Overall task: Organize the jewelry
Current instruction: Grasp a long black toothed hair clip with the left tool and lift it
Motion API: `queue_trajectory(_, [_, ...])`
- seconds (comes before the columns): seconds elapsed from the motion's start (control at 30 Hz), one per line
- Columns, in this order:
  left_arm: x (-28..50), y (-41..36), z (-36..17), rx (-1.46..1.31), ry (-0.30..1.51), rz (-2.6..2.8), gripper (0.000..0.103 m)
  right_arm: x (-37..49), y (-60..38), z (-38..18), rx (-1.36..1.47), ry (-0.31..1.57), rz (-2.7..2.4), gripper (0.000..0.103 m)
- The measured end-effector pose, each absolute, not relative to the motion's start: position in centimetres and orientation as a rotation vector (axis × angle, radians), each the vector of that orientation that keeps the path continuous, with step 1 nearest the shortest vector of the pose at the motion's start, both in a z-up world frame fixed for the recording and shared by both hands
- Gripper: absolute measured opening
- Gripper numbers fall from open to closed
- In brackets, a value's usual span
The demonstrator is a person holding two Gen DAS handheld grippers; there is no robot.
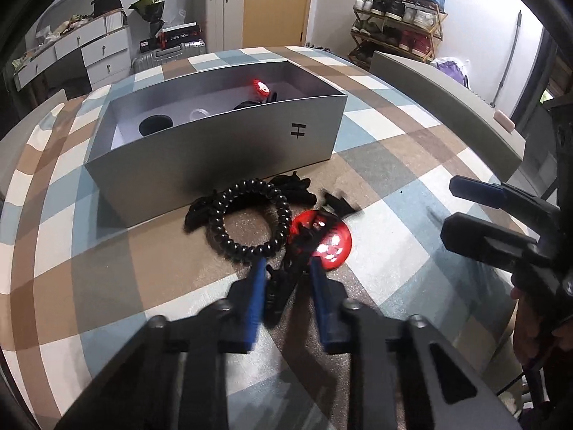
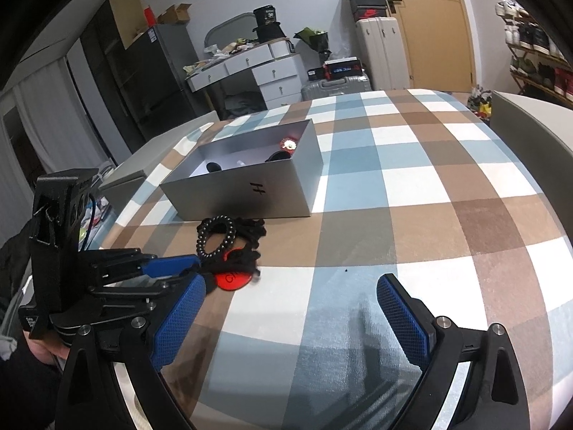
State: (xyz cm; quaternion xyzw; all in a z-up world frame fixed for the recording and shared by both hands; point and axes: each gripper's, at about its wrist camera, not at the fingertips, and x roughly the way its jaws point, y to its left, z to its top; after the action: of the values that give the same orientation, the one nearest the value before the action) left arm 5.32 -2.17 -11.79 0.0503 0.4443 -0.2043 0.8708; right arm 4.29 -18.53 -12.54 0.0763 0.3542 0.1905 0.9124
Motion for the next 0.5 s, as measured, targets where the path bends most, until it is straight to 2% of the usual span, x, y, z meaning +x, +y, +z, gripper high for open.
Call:
queue_trajectory(0.33, [3.4,-2.2,-11.6,0.111,0.900,-0.428,0.016,4.1,-18.3,-12.3,0.156,0.726,0.393,0.097])
queue_trajectory(0.5, [2.5,0.1,-10.7,0.022,0.831,-0.351,0.016,4.1,-18.2,-12.2,0.158,0.731,0.398,0.097])
